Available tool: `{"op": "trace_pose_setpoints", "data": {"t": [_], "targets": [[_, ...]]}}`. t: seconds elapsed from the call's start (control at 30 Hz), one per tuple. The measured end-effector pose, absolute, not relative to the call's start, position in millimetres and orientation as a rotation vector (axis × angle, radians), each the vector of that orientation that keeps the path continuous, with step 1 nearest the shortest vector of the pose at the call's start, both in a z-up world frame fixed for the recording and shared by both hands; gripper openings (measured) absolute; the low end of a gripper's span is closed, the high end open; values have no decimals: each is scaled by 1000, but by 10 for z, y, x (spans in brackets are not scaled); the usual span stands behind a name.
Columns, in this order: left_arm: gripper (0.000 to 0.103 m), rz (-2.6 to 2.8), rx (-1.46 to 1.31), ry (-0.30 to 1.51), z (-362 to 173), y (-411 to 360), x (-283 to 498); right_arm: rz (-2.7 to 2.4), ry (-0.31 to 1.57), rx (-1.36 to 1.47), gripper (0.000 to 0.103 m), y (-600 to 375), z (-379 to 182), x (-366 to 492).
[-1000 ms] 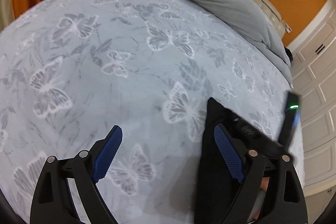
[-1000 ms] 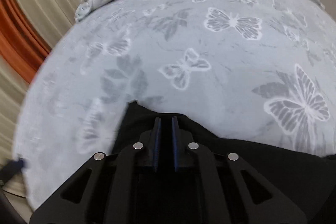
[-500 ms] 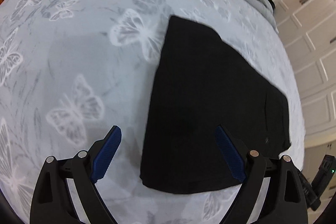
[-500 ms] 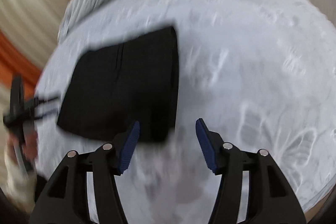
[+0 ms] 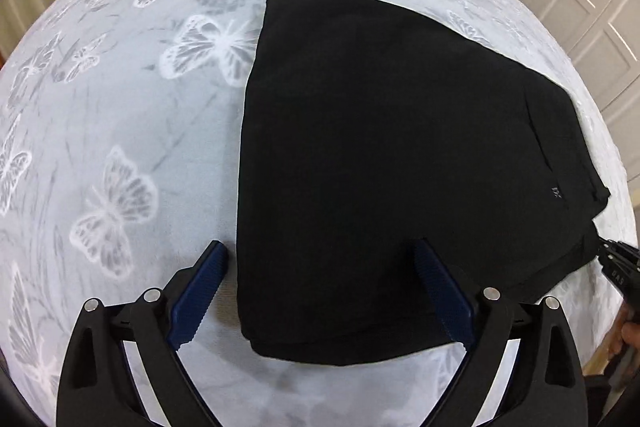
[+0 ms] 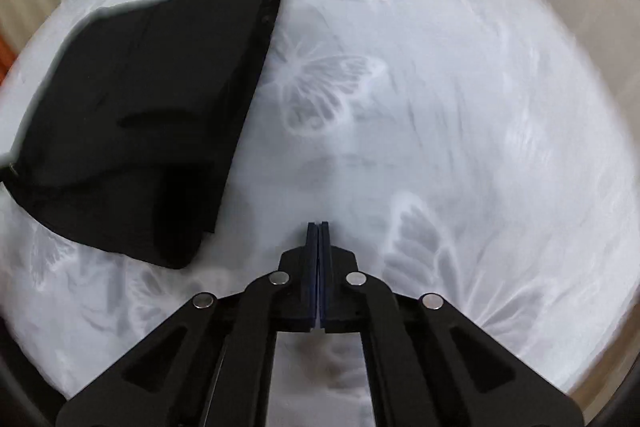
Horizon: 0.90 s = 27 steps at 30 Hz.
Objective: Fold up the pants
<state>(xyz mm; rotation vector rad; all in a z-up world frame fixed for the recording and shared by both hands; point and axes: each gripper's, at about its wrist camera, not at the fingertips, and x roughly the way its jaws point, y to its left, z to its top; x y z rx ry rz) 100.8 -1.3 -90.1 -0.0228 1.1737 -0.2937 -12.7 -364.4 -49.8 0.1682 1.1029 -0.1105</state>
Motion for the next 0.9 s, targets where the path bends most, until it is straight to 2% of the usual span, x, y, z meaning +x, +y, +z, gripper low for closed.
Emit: {"op": "trace_pose_setpoints", "data": {"t": [0.03,0.1,0.2,0.3,0.47,0.6,0.77,0.9], "targets": [[92,-301,-54,1180,-865,33,1016,-70,995,241,2,-3669,-263,-180],[92,-327,-137,1176,-782,132,1018,27,937,274,3,-3575,-115,-148],[92,-344,-213,1157,-669,245,1037,-13,1030,142,5,-3364,-309,97],[92,-326,-209,1139,-619,303,1044,-84,1099,157,6,-3413,-561,248],[92,-370,-179,1141,-592,280,1053,-137,1063,145,6,-3523,-409,247],[92,-547,-100,1141,-569,-116,881,-38,1148,133,6,-3412,-534,272],[92,-711,84,1077,-586,-805,638,72,1017,224,6,-3259,-211,355],[92,-748,124,1007,-620,-1292,680,153,1000,285,6,-3182,-163,499]]}}
